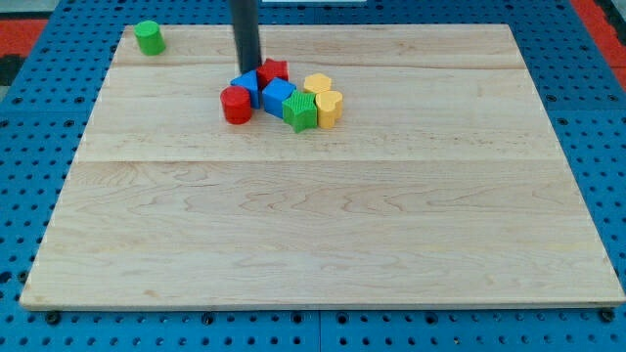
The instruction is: Place the red star at the top of the board
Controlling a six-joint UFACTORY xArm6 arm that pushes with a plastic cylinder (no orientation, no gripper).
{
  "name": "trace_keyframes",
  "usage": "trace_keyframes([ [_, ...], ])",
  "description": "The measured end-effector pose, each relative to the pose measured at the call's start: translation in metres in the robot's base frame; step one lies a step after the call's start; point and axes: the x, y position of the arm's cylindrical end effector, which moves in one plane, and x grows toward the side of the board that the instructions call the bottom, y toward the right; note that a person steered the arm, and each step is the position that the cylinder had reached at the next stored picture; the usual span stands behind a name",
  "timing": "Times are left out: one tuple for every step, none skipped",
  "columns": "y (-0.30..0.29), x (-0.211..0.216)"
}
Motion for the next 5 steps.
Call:
trace_keyframes([
  [-0.003, 0.031],
  [0.03, -0.004],
  [0.08, -0.047],
  [0.148, -0.057],
  [0.173, -0.052],
])
